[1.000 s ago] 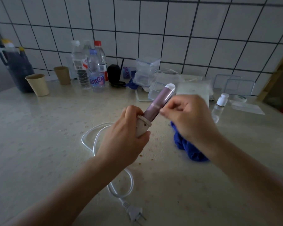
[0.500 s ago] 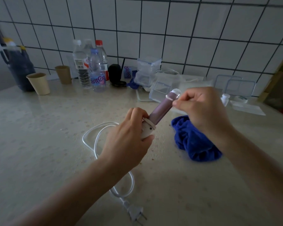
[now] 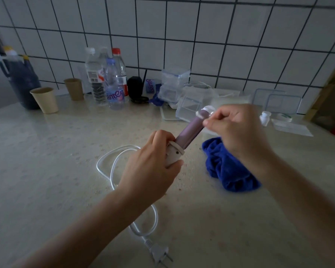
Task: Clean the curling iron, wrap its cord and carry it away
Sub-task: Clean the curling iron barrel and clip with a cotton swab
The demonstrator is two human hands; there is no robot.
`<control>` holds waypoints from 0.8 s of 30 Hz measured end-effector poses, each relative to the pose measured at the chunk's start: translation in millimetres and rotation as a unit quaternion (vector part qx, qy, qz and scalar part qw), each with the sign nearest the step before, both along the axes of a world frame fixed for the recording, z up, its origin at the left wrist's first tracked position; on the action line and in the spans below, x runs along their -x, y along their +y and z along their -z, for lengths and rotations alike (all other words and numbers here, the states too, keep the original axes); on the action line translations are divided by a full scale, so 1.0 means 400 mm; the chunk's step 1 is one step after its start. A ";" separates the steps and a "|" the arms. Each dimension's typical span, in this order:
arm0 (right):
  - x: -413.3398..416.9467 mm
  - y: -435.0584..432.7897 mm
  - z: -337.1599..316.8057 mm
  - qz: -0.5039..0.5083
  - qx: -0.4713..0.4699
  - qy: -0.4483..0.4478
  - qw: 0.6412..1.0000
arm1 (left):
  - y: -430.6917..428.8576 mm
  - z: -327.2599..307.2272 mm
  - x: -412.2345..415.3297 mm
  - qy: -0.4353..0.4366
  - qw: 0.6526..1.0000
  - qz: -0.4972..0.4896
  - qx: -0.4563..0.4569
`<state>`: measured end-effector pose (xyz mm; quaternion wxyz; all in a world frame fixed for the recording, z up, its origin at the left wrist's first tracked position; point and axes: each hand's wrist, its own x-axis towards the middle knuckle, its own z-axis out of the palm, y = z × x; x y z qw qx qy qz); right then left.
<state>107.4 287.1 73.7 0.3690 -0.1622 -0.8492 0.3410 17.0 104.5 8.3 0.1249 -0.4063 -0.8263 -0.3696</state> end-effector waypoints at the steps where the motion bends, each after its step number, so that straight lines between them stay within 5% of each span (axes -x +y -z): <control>1: 0.001 -0.029 0.020 -0.036 -0.010 -0.024 0.999 | -0.001 0.001 0.003 -0.004 1.000 0.001 -0.006; 4: 0.009 -0.096 0.074 -0.102 -0.028 -0.075 0.992 | -0.003 0.001 0.013 -0.005 1.000 0.007 -0.023; 11: 0.011 0.008 0.016 -0.013 0.017 0.017 1.000 | -0.004 -0.005 -0.001 0.018 0.999 0.032 -0.003; 17: 0.015 -0.074 0.072 -0.095 -0.025 -0.045 0.994 | -0.007 -0.007 0.009 -0.027 0.997 0.061 -0.035; 24: 0.007 0.001 0.019 -0.038 0.009 0.016 0.999 | -0.008 -0.009 0.006 -0.028 0.995 0.093 -0.022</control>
